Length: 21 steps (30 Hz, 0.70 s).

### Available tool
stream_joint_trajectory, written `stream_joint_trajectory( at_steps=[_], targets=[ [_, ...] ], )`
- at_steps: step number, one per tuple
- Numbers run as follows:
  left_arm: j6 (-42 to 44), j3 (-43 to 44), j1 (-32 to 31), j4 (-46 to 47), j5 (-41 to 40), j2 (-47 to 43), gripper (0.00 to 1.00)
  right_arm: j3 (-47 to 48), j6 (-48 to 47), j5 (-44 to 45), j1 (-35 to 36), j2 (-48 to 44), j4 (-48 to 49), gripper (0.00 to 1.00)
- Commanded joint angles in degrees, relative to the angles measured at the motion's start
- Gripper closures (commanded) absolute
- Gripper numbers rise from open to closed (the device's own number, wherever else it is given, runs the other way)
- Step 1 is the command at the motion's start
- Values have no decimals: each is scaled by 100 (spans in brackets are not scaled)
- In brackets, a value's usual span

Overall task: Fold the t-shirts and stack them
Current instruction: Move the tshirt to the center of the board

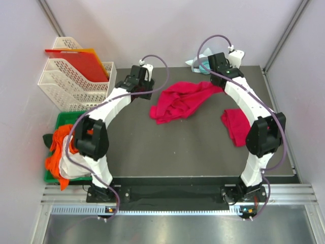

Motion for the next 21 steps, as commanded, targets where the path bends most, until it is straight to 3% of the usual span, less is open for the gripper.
stream_joint_trajectory(
  at_steps=[1,4,5,6,12,21],
  targets=[
    [-260,-511,-113,27,978,-811,37,528,-72,-167,-142,415,43,100],
    [-277,-854,-192,0,1392,-1022,37,730,-239,-597,-212,635,-19,100],
    [-286,-934,-210,9,1463,-1066,37,827,-265,-676,-195,662,-71,95],
    [-295,-1004,-262,18,1498,-1092,37,819,-274,-764,-186,645,-80,81],
    [-339,-1637,-666,254,1464,-1356,37,81,-485,-941,139,-136,517,38],
    [-383,-2060,-1045,545,1253,-997,37,-639,-556,-748,842,-857,543,37]
  ],
)
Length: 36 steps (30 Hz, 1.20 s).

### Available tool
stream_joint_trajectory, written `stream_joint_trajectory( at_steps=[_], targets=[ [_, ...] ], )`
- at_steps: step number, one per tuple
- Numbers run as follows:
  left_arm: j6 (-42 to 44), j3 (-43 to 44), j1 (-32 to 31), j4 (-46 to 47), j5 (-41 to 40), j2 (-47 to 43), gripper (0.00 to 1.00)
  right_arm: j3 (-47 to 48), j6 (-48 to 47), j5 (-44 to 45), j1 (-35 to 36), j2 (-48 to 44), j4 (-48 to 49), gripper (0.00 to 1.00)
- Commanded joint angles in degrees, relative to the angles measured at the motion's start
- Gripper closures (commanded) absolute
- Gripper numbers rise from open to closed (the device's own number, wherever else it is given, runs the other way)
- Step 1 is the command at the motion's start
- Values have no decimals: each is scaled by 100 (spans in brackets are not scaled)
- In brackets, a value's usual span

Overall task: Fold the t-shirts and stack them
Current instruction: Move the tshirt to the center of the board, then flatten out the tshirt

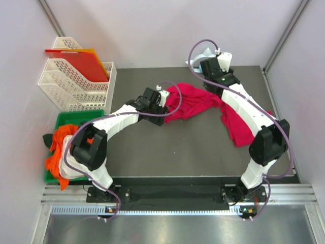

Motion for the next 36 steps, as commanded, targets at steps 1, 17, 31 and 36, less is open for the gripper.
stream_joint_trajectory(
  at_steps=[1,17,31,36],
  targets=[
    [-83,-20,-42,479,-118,120,37,-358,-68,181,448,-617,222,37],
    [-154,1095,-50,515,-619,1887,48,-815,178,383,1056,-1066,-120,38],
    [48,1052,28,576,-1014,913,100,-1220,310,278,1188,-1084,126,39],
    [49,1718,432,419,-979,823,100,-1229,424,270,1258,-1084,126,39]
  ],
)
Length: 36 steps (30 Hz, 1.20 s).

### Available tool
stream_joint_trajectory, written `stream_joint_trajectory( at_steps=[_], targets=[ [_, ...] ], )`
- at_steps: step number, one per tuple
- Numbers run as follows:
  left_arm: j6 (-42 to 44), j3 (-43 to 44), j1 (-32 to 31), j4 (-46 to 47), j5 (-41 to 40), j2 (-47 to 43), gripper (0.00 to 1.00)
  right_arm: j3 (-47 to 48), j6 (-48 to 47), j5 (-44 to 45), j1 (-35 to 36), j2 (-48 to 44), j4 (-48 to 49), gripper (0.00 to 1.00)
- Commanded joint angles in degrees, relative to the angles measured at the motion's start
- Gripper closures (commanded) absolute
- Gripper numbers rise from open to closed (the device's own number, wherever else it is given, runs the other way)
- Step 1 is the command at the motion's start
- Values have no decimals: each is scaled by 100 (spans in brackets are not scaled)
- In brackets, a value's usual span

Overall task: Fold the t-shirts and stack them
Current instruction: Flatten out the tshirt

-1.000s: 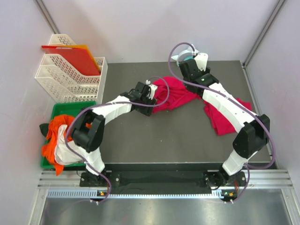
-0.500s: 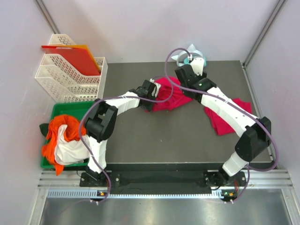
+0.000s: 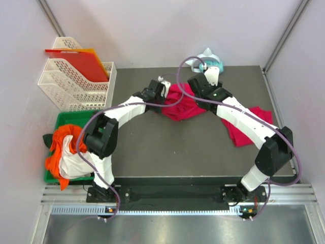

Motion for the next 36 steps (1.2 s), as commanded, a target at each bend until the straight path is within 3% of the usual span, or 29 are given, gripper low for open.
stream_joint_trajectory(
  at_steps=[1,7,12,14,15,17,20,26,29,36],
  targets=[
    [29,1010,565,-16,-162,-354,100,-16,194,44,150,-244,172,40],
    [-208,2023,1252,-193,-258,586,100,-129,353,44,212,-262,75,40],
    [-95,3331,1464,-465,-557,1638,99,-279,476,36,238,-332,14,40],
    [28,3963,1490,-719,-627,1957,92,-288,511,18,247,-332,-22,40],
    [63,4115,1507,-773,-697,2211,80,-297,529,27,255,-332,-39,40],
    [90,4213,1525,-826,-698,2266,70,-279,520,27,264,-324,-39,40],
    [55,3810,1534,-660,-523,1786,56,-270,415,-69,273,-271,30,40],
    [-15,2106,1551,-351,-92,345,32,-534,-33,-456,510,141,277,40],
    [-24,1314,1622,-325,347,-376,27,-692,-113,-466,607,492,233,38],
    [-42,57,1622,-378,831,-1284,27,-184,-235,-176,616,1486,40,39]
  ],
)
